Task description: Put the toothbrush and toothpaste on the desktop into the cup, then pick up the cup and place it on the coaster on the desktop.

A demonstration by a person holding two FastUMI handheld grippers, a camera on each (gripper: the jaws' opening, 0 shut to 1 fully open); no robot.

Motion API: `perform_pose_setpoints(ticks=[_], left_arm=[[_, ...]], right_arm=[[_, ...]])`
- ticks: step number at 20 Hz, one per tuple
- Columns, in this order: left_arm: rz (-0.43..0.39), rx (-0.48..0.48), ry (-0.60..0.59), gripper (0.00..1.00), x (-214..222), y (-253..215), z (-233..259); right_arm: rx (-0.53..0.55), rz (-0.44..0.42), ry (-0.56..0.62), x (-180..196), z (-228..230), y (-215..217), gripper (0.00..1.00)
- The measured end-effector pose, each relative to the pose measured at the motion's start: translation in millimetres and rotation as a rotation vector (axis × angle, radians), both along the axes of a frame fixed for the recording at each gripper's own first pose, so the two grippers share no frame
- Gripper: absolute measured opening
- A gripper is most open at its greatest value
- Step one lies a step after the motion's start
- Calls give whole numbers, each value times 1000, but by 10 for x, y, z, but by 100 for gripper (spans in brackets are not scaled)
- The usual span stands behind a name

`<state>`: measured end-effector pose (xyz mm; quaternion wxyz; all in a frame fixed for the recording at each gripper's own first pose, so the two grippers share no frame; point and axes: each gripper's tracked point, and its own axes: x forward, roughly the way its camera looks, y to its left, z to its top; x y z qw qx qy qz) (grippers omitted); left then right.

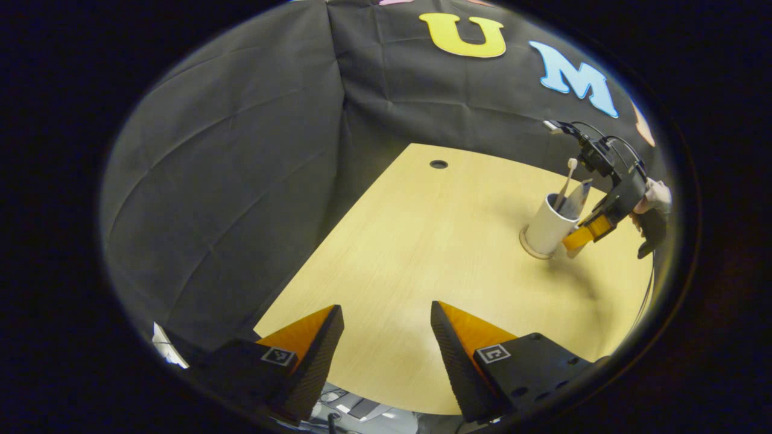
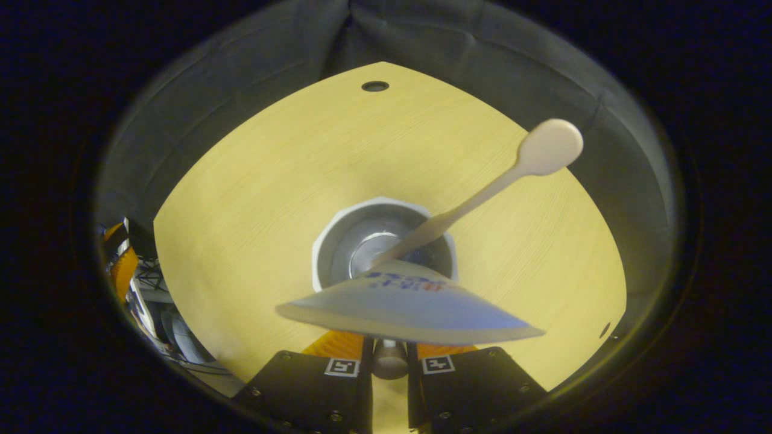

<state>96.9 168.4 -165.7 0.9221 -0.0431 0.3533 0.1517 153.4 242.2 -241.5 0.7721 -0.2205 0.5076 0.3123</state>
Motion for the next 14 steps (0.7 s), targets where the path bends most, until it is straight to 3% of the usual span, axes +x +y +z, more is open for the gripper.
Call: perform_pose_setpoints(ticks=[8,14], left_arm=[[-53,-16,-37,92,121,-189,141],[-182,18,-155,93,580,-580,657]], right_arm=[[89,-63,-81,-62,557,-125,28],[194,-198,-246,-170,1186,-477,28]])
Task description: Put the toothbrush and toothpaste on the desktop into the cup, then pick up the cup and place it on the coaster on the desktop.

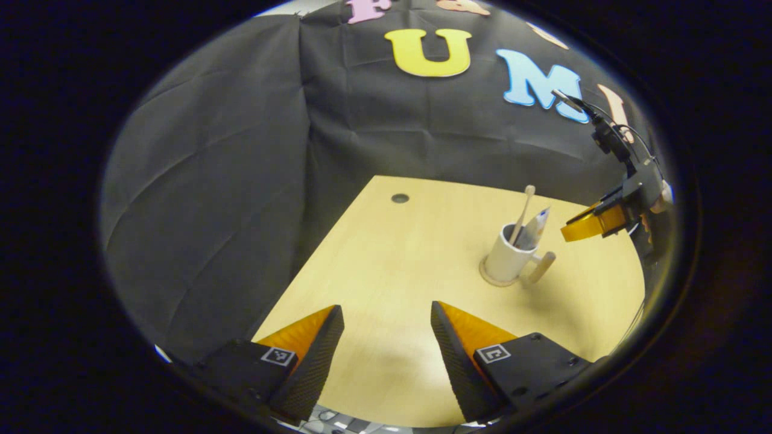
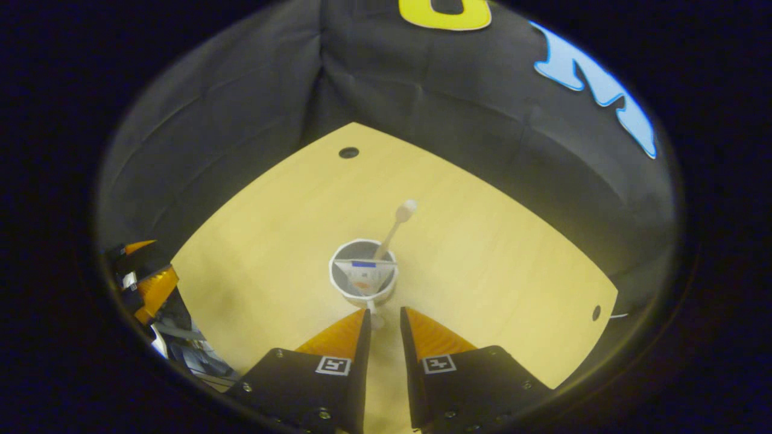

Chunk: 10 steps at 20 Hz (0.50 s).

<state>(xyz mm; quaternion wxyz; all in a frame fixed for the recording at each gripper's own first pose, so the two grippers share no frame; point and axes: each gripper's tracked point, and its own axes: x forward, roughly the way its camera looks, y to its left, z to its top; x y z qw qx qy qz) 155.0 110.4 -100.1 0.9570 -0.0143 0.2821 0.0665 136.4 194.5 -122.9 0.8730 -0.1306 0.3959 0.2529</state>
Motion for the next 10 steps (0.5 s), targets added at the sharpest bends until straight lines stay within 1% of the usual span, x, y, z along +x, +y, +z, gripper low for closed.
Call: perform_pose_setpoints(ticks=[5,7,9,10], left_arm=[[-119,4,-193,93,397,-585,832],[-167,-12,-264,93,456,-865,1158],[-208,0,-334,93,489,-1092,1398],[-231,6,-367,92,502,-1214,1506]], right_arm=[[142,-220,-197,-199,687,-562,28],[177,-308,-284,-339,949,-807,29],[231,-389,-376,-463,1159,-1037,25],[253,-423,-419,-527,1247,-1151,28]])
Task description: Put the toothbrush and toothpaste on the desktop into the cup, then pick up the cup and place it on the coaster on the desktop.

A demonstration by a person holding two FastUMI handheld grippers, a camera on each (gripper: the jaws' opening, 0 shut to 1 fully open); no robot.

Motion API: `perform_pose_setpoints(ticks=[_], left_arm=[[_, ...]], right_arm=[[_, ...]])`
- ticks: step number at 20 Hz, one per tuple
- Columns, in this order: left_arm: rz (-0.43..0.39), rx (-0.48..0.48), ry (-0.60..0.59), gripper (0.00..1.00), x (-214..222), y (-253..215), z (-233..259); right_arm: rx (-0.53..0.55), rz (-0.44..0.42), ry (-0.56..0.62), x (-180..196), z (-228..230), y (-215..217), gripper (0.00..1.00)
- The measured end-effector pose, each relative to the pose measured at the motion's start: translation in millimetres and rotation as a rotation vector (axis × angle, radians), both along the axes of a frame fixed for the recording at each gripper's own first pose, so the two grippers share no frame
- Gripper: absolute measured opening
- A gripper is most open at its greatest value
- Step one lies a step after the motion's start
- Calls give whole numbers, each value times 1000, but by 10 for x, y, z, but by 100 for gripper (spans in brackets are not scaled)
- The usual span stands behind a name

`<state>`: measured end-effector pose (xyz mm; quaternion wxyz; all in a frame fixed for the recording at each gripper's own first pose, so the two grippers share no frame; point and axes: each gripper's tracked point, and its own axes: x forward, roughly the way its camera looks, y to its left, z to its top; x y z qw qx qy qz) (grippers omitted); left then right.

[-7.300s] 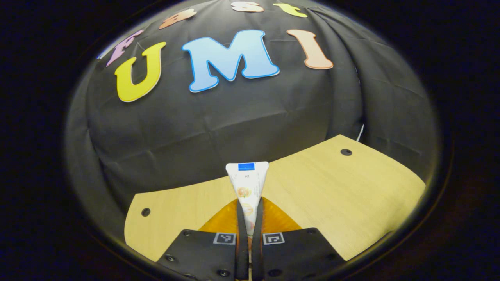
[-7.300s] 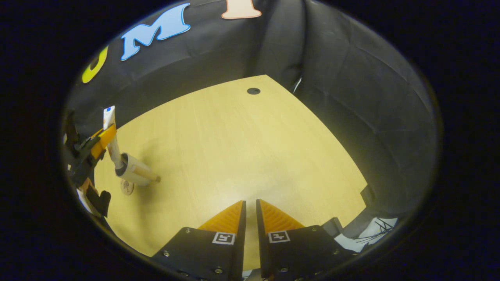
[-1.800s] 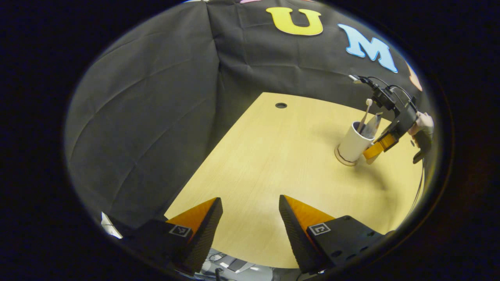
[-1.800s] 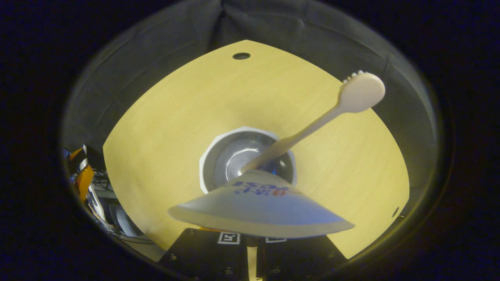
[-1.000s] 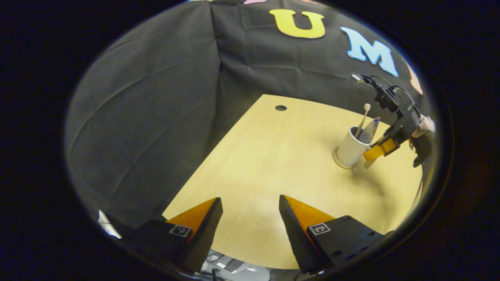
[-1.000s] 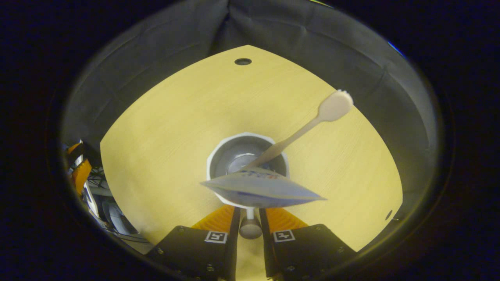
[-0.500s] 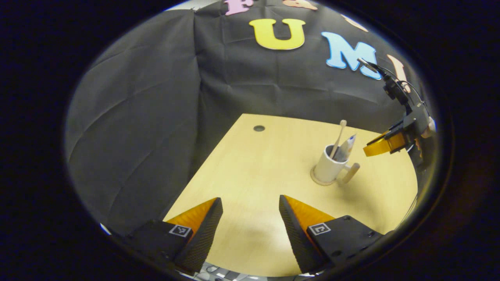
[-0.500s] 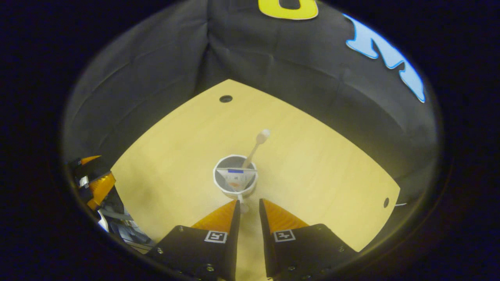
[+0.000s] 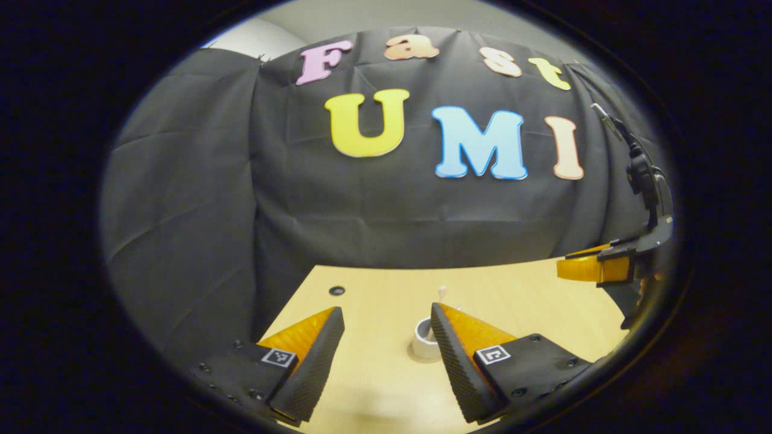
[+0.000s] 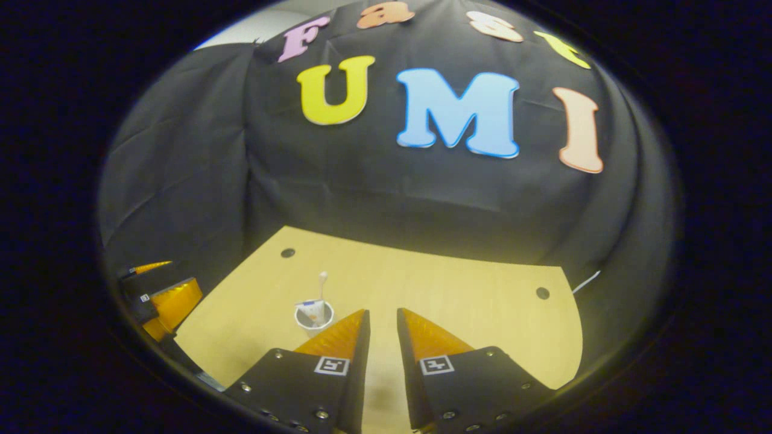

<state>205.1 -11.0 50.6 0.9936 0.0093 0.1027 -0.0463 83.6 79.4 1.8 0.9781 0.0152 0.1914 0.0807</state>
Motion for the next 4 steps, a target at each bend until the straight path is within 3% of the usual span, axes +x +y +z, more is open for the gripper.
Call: perform_pose_setpoints(ticks=[2,3,4], left_arm=[[-33,6,-44,92,-4,-262,161],[-49,7,-56,92,-18,-386,217],[-69,4,-68,92,-43,-503,263]], right_arm=[[32,-39,-54,-169,173,-180,39],[36,-60,-77,-250,245,-261,57],[36,-77,-105,-241,326,-320,65]])
